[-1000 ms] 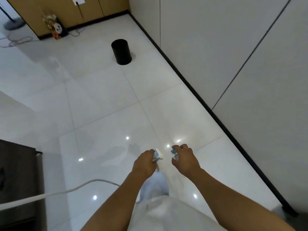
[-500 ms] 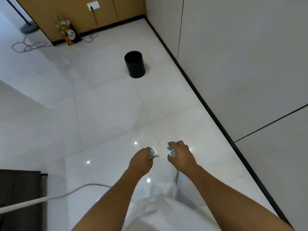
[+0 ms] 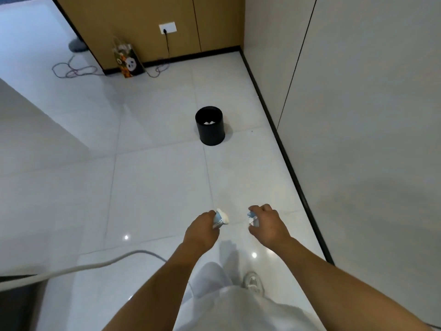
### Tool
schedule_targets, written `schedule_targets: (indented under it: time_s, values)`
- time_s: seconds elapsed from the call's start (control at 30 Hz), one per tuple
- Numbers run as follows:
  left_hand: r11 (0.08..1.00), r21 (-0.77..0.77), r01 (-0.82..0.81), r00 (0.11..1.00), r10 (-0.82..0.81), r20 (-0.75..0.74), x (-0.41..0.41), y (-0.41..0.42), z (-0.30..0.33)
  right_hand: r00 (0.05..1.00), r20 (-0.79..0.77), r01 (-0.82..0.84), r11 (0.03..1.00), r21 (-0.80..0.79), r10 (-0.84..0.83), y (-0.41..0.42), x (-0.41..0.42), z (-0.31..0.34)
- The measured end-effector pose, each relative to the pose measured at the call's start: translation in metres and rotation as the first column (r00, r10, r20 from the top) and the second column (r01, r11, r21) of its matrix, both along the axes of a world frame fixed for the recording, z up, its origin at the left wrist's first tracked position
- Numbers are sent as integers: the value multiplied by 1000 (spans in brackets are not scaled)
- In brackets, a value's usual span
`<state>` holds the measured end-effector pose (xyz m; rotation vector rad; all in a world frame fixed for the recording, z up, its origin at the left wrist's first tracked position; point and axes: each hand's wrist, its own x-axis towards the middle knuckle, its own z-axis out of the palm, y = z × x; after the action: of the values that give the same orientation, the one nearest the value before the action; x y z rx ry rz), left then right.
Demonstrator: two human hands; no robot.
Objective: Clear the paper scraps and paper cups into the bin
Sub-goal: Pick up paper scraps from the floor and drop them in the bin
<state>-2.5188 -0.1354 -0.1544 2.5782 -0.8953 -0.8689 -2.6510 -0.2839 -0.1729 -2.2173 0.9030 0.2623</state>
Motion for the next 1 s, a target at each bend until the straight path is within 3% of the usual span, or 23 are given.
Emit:
schedule_targets:
  time_s: [0.3,0.57,1.0]
  values:
    - [999,-27,-35,999,34,-6,155,-111,-17,997,-34,-69,998,-11,69,-116,165,-9]
    - [997,-21,-77,997,77,26,319,-210,-3,1000,-4,-26,1000,-3,26,-212,319,8]
    - [986,27,-166,985,167,-43,497,-346,-28,993,-91,-74,997,13,75,-347,508,-30]
